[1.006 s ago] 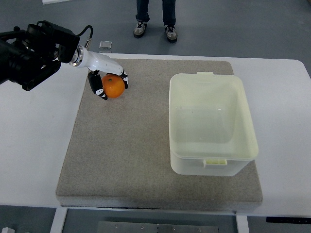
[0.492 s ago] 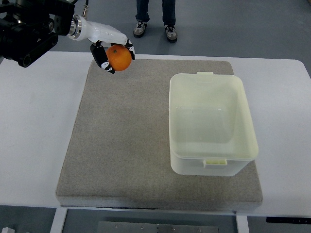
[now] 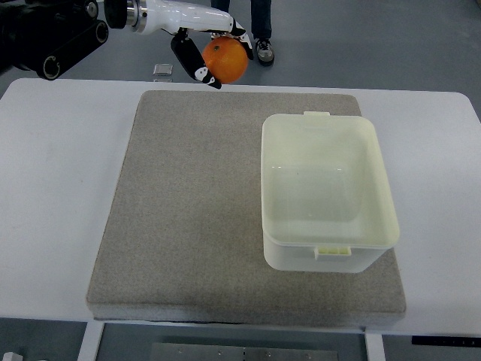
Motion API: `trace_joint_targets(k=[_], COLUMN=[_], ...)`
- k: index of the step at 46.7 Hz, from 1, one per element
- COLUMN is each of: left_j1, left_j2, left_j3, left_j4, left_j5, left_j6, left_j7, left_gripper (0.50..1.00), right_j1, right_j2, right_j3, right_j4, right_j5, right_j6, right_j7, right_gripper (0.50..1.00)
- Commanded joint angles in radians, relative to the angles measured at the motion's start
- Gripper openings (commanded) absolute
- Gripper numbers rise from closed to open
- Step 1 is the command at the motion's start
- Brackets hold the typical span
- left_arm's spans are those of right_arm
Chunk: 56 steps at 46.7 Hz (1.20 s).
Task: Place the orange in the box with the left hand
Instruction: 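Lift the orange and carry it over the plastic box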
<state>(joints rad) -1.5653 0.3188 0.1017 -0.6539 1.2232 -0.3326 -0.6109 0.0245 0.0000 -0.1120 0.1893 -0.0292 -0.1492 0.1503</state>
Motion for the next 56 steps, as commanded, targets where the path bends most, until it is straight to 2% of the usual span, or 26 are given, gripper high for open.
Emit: trace_joint_targets(k=[1, 12, 33, 56], left_j1=[-0.01, -0.053, -0.088, -0.082], left_j2=[0.002, -0.01, -0.009, -0.01], left_j3=[-0.005, -0.02, -0.037, -0.04], left_j4=[-0.079, -0.162, -0.389, -0.403], left_j5=[-0.002, -0.001, 0.048, 0.098], left_j6=[0.0, 0.007, -0.002, 0.01], left_j7=[0.0, 0.0, 0.0, 0.0], left_gripper=[0.5, 0.5, 0.5, 0.5], right_j1=[0.0, 0.0, 0.0, 0.0], right_j2=[0.0, 0.0, 0.0, 0.0], right_j3=[0.0, 0.0, 0.0, 0.0], right_j4=[-0.001, -0.001, 0.001, 0.001], right_j5=[0.0, 0.0, 0.0, 0.0], right_j6=[-0.001, 0.0, 0.0, 0.0], right_j7=[0.0, 0.0, 0.0, 0.0], right_gripper=[0.932, 0.932, 0.932, 0.932])
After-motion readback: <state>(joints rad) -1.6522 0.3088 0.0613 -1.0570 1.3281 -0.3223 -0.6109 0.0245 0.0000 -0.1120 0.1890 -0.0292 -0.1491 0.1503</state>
